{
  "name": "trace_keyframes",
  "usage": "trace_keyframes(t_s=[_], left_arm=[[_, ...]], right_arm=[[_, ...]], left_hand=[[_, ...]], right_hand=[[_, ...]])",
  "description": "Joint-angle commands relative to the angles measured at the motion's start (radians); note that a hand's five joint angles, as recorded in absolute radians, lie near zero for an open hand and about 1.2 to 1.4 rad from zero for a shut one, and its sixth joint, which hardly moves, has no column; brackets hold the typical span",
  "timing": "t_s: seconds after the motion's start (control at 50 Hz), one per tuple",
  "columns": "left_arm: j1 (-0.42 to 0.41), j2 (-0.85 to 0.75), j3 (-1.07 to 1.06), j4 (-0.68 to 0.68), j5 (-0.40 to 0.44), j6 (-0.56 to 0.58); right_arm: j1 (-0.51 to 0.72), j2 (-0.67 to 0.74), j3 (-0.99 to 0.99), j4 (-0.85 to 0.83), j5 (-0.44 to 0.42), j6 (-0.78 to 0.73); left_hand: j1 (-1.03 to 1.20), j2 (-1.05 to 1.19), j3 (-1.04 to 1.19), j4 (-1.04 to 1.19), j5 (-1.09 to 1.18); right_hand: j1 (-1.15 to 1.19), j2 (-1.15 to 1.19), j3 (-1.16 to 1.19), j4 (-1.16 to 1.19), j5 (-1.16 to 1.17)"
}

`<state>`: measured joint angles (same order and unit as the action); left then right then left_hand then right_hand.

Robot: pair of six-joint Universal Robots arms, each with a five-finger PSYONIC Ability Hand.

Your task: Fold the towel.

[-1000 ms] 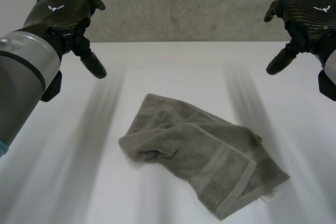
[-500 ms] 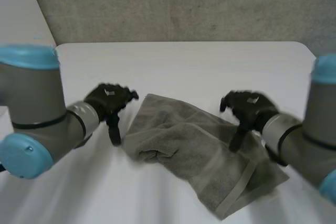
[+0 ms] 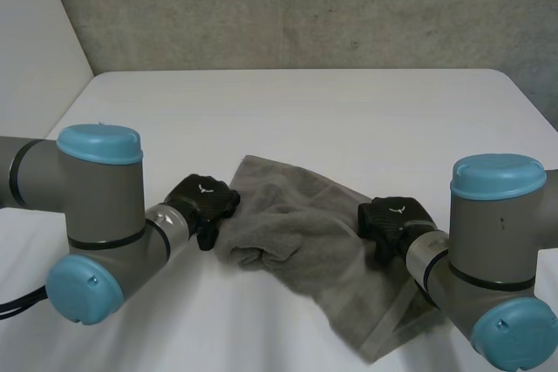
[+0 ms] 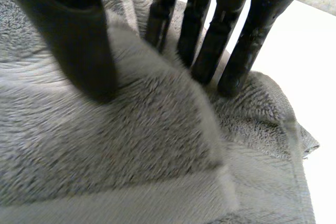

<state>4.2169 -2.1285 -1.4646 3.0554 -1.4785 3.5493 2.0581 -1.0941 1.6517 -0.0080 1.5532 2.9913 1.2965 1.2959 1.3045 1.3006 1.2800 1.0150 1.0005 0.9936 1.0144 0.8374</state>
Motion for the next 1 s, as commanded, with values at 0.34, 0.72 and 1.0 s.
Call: trace_keyframes(t_s=[0.34, 0.72, 1.0], left_arm=[[-0.008, 0.128, 0.547, 0.230, -0.375, -0.112], [-0.021, 0.344, -0.085, 0.273, -0.281, -0.216], [-0.035, 0.275, -0.444, 0.407, -0.138, -0.148]], right_arm=[[-0.035, -0.102, -0.567, -0.161, -0.186, -0.272], [-0.033, -0.159, -0.353, -0.087, -0.300, -0.357], [-0.038, -0.004, -0.089, -0.090, -0.282, -0.399]], left_hand=[[0.100, 0.100, 0.092, 0.096, -0.058], [0.100, 0.100, 0.092, 0.096, -0.058], [0.100, 0.100, 0.092, 0.096, -0.058]], right_hand=[[0.381, 0.396, 0.403, 0.382, 0.384], [0.381, 0.396, 0.403, 0.382, 0.384], [0.371, 0.385, 0.392, 0.371, 0.374]])
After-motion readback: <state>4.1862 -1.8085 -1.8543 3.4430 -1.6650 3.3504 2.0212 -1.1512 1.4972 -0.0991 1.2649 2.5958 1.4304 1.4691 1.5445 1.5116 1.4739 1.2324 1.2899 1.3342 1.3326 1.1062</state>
